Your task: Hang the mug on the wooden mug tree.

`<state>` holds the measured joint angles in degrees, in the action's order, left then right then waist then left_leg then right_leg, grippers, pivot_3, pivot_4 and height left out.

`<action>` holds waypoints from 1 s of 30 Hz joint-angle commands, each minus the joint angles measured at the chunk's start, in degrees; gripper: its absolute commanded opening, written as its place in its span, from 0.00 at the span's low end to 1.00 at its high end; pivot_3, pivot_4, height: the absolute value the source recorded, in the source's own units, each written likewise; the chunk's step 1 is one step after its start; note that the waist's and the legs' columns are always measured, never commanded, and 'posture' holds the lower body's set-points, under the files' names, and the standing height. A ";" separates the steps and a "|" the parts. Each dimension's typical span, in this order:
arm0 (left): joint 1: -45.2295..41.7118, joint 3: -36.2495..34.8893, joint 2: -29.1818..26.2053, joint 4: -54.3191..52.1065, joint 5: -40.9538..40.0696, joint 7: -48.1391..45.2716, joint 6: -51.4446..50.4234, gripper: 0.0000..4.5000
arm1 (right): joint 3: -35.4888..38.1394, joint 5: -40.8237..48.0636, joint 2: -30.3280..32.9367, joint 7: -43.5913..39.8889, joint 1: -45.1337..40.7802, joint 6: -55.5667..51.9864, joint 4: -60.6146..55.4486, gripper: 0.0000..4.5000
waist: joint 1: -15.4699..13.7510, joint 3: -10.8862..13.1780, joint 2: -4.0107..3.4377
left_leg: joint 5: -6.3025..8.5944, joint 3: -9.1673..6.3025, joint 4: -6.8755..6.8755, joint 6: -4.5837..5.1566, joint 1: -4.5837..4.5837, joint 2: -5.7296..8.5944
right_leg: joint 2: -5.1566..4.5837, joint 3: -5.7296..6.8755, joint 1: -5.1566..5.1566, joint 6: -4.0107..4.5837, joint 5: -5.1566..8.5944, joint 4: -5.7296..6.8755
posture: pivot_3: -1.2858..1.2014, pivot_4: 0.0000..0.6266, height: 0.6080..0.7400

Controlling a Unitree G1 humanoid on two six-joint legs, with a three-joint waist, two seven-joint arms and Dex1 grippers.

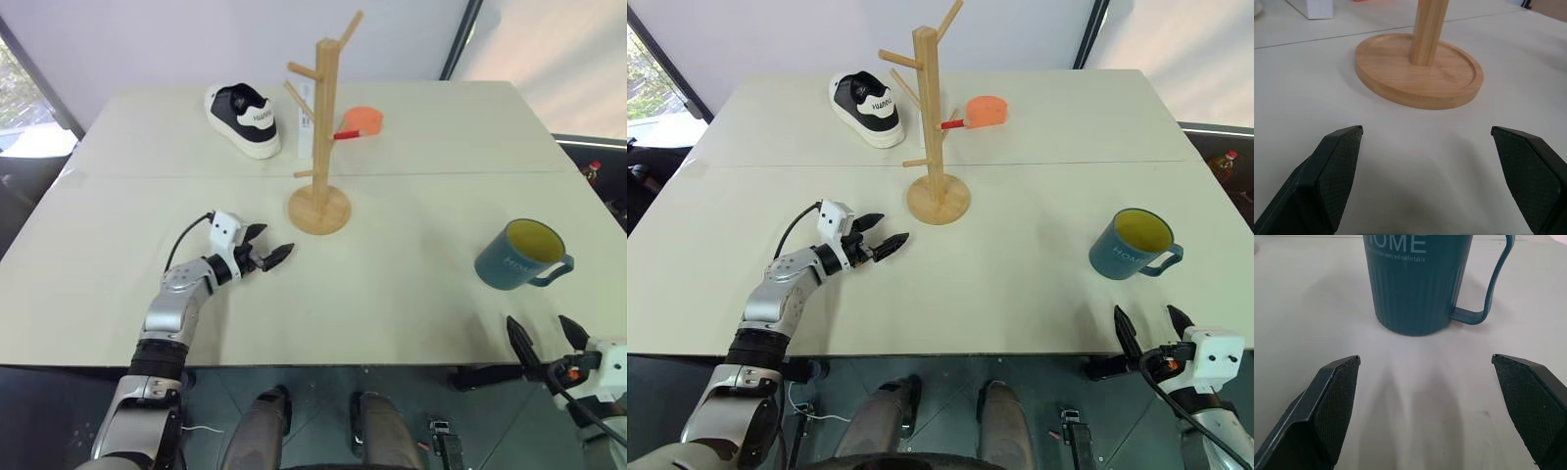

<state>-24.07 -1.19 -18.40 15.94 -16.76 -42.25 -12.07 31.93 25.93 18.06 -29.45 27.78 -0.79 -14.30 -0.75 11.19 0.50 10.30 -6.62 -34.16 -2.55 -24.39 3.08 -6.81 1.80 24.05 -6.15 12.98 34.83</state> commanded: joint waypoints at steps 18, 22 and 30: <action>3.02 4.31 -1.47 -13.83 -4.37 -9.86 -4.09 1.00 | 4.10 -0.11 2.38 2.41 -1.84 2.19 5.04 1.00 | 0.02 -0.02 -0.02 | -0.02 0.02 -0.04 0.03 0.04 0.01 | 0.00 -0.03 0.00 0.01 0.00 0.13 | 0.52 0.24 1.00; 4.28 8.14 -2.78 -21.28 -8.24 -16.67 -6.86 1.00 | 5.26 -0.82 2.94 3.92 -3.15 3.23 6.17 1.00 | 0.03 -0.04 -0.06 | -0.02 0.05 -0.04 0.03 0.05 0.01 | 0.00 -0.08 0.00 0.03 0.00 0.13 | 0.52 0.24 1.00; 3.90 13.49 -3.68 -27.46 -9.02 -20.12 -8.94 1.00 | 3.95 -3.39 4.00 7.09 -7.79 3.35 8.46 1.00 | 0.10 -0.21 -0.35 | -0.03 0.08 -0.08 0.05 0.12 0.00 | 0.01 -0.10 -0.03 0.04 0.00 0.22 | 0.52 0.24 1.00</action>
<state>-19.54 12.06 -22.05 -9.44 -25.27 -62.15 -21.00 35.24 23.18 21.27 -23.20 20.55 1.60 -5.73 -0.65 10.98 0.15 10.26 -6.54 -34.24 -2.50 -24.25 3.09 -6.80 1.70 24.02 -6.11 12.97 35.06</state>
